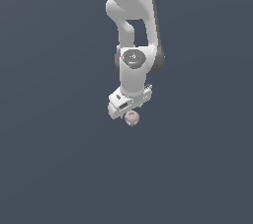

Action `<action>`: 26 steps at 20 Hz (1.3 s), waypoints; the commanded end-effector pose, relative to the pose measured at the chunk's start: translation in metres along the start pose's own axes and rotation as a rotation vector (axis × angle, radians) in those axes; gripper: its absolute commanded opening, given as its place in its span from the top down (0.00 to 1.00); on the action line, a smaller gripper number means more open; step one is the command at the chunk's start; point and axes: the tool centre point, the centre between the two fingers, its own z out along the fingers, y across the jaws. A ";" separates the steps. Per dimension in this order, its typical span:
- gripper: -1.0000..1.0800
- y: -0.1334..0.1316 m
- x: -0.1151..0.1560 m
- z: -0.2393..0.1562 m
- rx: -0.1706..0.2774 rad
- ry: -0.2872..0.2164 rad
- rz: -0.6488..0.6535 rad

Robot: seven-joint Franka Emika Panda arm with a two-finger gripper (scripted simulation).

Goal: Pick up the object and move it to a goal position.

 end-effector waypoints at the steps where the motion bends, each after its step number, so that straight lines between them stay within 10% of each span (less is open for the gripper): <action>1: 0.04 -0.004 0.001 0.006 0.002 0.003 -0.050; 26: 0.04 -0.012 0.001 0.061 0.006 0.008 -0.131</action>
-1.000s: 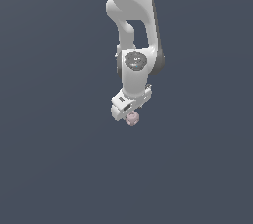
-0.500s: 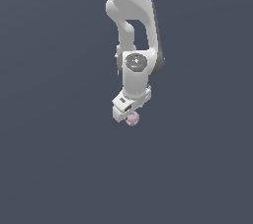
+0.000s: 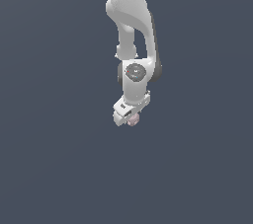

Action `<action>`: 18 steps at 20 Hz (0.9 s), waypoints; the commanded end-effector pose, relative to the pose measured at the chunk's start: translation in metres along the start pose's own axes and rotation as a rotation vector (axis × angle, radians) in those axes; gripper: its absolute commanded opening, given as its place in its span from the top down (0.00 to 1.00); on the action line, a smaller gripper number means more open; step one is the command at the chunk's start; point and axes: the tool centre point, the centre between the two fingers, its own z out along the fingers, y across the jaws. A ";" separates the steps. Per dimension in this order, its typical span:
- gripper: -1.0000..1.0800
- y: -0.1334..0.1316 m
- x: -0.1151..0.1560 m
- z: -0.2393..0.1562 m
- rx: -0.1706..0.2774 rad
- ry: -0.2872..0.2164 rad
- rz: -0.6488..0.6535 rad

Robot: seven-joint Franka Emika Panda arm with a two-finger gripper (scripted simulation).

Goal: Pick up the object and move it to a goal position.

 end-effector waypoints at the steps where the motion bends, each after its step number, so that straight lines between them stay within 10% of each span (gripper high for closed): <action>1: 0.04 0.000 0.001 0.007 -0.001 0.001 -0.001; 4: 0.04 0.001 0.001 0.009 -0.001 0.001 -0.001; 5: 1.00 0.001 0.001 0.009 -0.001 0.001 -0.001; 18: 1.00 0.004 -0.001 0.008 -0.002 0.001 0.000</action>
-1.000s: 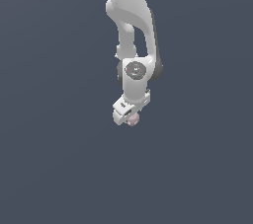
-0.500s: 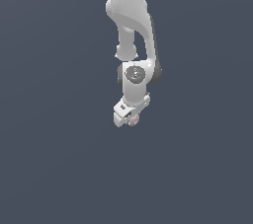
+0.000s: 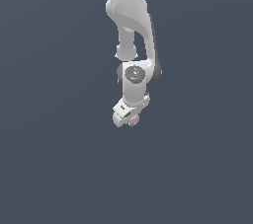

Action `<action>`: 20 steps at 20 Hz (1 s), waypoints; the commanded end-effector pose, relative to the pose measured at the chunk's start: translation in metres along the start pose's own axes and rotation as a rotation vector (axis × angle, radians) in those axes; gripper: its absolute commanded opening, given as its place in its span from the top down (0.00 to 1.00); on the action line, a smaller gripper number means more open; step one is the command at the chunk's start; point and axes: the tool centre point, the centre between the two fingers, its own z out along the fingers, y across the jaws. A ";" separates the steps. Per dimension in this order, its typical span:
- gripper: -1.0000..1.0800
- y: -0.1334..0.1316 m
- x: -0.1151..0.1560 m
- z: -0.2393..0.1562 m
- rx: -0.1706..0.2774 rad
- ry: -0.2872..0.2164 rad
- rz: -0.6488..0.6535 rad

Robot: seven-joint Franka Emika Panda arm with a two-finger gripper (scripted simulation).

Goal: Pick up the object and move it to a goal position.

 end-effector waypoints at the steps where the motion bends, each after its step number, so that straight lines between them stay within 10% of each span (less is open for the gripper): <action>1: 1.00 0.004 -0.003 -0.001 0.000 0.000 0.001; 20: 1.00 0.103 -0.078 -0.019 0.000 0.000 0.001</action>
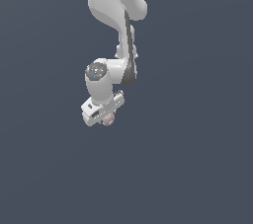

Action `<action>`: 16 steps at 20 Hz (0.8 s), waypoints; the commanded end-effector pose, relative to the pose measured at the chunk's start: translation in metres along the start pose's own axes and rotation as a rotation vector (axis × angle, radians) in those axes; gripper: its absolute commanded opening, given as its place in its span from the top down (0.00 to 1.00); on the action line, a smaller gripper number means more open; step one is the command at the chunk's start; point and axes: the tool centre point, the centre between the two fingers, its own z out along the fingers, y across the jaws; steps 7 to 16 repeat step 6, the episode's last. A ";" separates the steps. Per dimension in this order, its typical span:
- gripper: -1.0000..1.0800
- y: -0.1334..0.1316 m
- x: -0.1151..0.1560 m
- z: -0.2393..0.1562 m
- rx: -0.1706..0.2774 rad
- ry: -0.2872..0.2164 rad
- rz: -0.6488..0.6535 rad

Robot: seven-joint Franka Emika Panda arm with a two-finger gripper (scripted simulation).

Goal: Pick up the object and move it to a goal position.

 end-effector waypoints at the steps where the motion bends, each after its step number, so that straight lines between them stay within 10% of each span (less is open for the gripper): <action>1: 1.00 0.006 -0.004 -0.001 0.000 0.000 -0.002; 16: 1.00 0.008 -0.004 -0.001 0.000 0.000 -0.002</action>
